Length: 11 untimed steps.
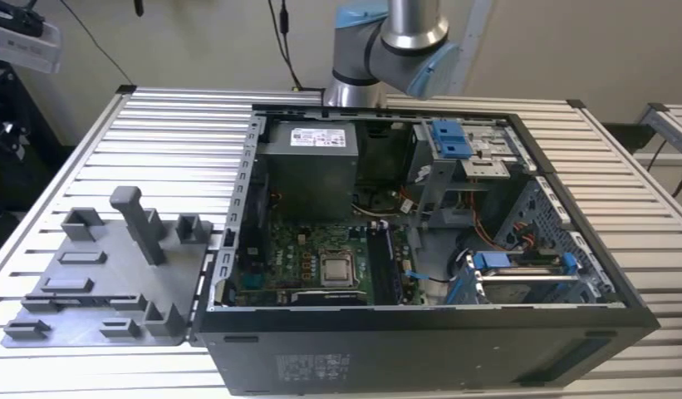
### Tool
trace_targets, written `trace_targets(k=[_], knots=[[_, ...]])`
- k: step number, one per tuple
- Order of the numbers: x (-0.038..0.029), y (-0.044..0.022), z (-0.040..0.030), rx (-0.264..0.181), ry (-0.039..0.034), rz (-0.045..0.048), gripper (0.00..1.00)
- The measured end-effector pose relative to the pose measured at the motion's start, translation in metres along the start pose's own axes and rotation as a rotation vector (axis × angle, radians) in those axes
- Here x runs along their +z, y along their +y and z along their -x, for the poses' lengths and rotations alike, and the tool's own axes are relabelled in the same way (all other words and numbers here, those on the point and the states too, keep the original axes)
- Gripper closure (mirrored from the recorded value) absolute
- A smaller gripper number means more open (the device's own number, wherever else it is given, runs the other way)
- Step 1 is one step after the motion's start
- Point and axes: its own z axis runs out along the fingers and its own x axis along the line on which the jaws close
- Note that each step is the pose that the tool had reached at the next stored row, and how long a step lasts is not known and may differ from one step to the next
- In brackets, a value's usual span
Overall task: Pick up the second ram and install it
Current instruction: 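Pick up the second ram and move it above second insertion slot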
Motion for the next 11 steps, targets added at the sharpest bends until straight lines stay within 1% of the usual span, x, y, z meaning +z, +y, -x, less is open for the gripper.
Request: trace_targets(k=[11], knots=[[0.0121, -0.0005, -0.0001, 0.000, -0.0008, -0.0022, 0.52]])
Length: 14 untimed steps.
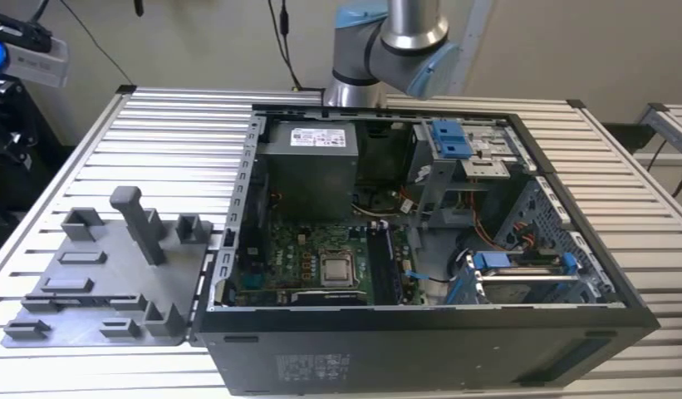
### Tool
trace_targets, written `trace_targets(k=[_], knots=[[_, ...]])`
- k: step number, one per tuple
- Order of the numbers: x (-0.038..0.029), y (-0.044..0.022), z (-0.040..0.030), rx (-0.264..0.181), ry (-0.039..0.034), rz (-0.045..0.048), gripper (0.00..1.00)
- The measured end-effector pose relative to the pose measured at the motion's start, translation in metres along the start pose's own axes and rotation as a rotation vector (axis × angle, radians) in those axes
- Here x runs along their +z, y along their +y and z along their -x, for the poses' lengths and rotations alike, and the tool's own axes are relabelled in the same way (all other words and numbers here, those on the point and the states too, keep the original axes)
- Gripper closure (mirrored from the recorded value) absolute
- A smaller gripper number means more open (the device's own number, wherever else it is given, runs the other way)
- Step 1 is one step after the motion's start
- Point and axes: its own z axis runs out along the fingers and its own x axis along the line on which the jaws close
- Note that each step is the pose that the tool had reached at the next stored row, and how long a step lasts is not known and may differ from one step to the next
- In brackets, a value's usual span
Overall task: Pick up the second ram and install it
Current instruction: 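Pick up the second ram and move it above second insertion slot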
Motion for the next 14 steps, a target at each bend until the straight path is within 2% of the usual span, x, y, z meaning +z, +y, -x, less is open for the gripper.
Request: trace_targets(k=[14], knots=[[0.0179, -0.0007, -0.0001, 0.000, -0.0029, -0.0100, 0.52]])
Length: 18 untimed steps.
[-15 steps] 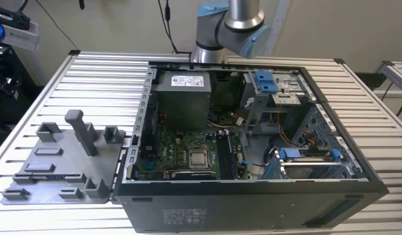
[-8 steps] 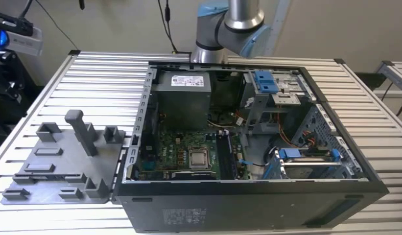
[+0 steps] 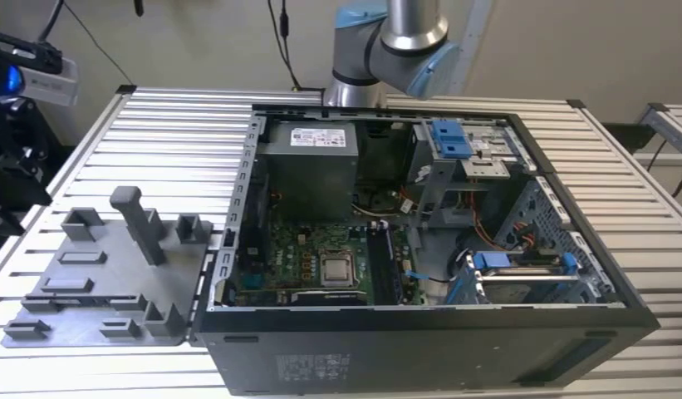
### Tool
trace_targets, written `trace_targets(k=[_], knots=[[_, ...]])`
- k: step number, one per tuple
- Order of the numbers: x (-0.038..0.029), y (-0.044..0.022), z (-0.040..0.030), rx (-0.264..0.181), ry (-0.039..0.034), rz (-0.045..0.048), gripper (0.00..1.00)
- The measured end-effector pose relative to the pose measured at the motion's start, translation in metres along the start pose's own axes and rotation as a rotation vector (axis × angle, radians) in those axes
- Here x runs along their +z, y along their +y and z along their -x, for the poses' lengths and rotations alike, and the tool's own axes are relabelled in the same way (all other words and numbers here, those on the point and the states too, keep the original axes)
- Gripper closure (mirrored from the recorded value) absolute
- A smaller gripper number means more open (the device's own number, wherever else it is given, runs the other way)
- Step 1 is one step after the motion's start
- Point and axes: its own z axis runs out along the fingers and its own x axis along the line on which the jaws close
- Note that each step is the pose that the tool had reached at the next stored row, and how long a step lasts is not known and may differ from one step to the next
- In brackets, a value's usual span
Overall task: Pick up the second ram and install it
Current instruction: 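Pick up the second ram and move it above second insertion slot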
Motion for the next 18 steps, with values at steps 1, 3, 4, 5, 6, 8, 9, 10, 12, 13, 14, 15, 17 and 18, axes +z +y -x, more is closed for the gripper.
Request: trace_targets(k=[1, 3, 4, 5, 6, 8, 9, 10, 12, 13, 14, 15, 17, 18], knots=[[0.0013, 0.0000, 0.0000, 0.000, -0.0010, -0.0014, 0.52], [0.0036, -0.0001, 0.0000, 0.000, -0.0029, -0.0040, 0.52], [0.0048, -0.0001, 0.0000, 0.000, -0.0038, -0.0046, 0.52], [0.0060, -0.0001, 0.0000, 0.000, -0.0049, -0.0046, 0.52], [0.0073, -0.0001, 0.0000, 0.000, -0.0057, -0.0045, 0.52], [0.0097, -0.0002, -0.0001, 0.000, -0.0067, -0.0044, 0.52], [0.0109, -0.0003, -0.0001, 0.000, -0.0070, -0.0045, 0.52], [0.0120, -0.0003, -0.0001, 0.000, -0.0071, -0.0044, 0.52], [0.0142, -0.0004, -0.0001, 0.000, -0.0072, -0.0044, 0.52], [0.0156, -0.0004, -0.0001, 0.000, -0.0074, -0.0044, 0.52], [0.0169, -0.0004, -0.0001, 0.000, -0.0075, -0.0044, 0.52], [0.0181, -0.0005, -0.0001, 0.000, -0.0079, -0.0043, 0.52], [0.0205, -0.0005, -0.0002, 0.000, -0.0091, -0.0042, 0.52], [0.0219, -0.0005, -0.0002, 0.000, -0.0095, -0.0042, 0.52]])
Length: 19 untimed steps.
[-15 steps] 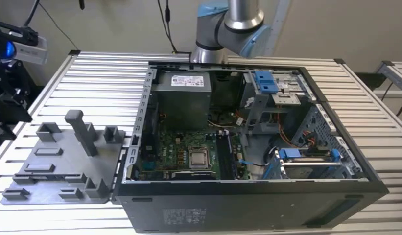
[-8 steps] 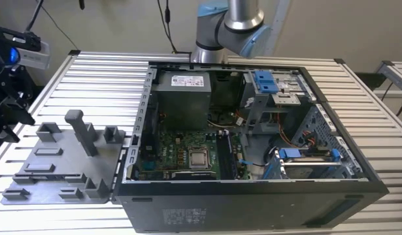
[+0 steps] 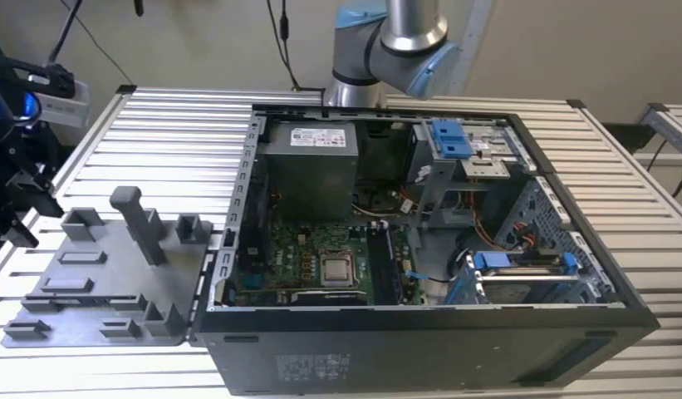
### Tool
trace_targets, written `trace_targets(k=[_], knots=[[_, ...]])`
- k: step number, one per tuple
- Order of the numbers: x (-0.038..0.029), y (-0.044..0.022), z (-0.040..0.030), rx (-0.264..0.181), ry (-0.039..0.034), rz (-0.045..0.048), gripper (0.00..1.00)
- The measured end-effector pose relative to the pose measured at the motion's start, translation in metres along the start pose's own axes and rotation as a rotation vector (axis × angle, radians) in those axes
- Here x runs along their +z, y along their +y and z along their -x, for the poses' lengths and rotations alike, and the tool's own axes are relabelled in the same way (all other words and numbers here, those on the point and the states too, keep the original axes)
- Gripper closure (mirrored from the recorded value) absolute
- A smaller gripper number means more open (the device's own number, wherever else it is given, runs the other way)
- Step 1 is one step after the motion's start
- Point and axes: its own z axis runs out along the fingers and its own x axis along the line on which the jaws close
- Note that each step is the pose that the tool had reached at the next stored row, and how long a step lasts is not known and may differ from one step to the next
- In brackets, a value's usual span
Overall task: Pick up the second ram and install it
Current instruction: 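Pick up the second ram and move it above second insertion slot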
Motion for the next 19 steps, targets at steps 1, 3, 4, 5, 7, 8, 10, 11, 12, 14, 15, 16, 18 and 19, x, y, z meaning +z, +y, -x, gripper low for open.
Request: trace_targets(k=[1, 3, 4, 5, 7, 8, 10, 11, 12, 14, 15, 16, 18, 19], knots=[[0.0013, 0.0001, 0.0000, 0.000, -0.0002, 0.0000, 0.52], [0.0039, 0.0003, 0.0001, -0.001, -0.0007, 0.0000, 0.52], [0.0052, 0.0004, 0.0001, -0.001, -0.0011, 0.0002, 0.52], [0.0065, 0.0005, 0.0001, -0.002, -0.0016, 0.0002, 0.52], [0.0092, 0.0009, 0.0001, -0.003, -0.0032, 0.0004, 0.52], [0.0105, 0.0012, 0.0001, -0.003, -0.0040, 0.0005, 0.52], [0.0131, 0.0016, 0.0000, -0.004, -0.0060, 0.0006, 0.52], [0.0144, 0.0018, 0.0000, -0.005, -0.0071, 0.0008, 0.52], [0.0155, 0.0020, 0.0000, -0.005, -0.0080, 0.0009, 0.52], [0.0176, 0.0025, 0.0001, -0.006, -0.0086, 0.0010, 0.52], [0.0187, 0.0027, 0.0002, -0.006, -0.0087, 0.0011, 0.52], [0.0198, 0.0030, 0.0002, -0.006, -0.0089, 0.0010, 0.52], [0.0221, 0.0035, 0.0003, -0.007, -0.0094, 0.0011, 0.52], [0.0234, 0.0036, 0.0003, -0.008, -0.0097, 0.0012, 0.52]])
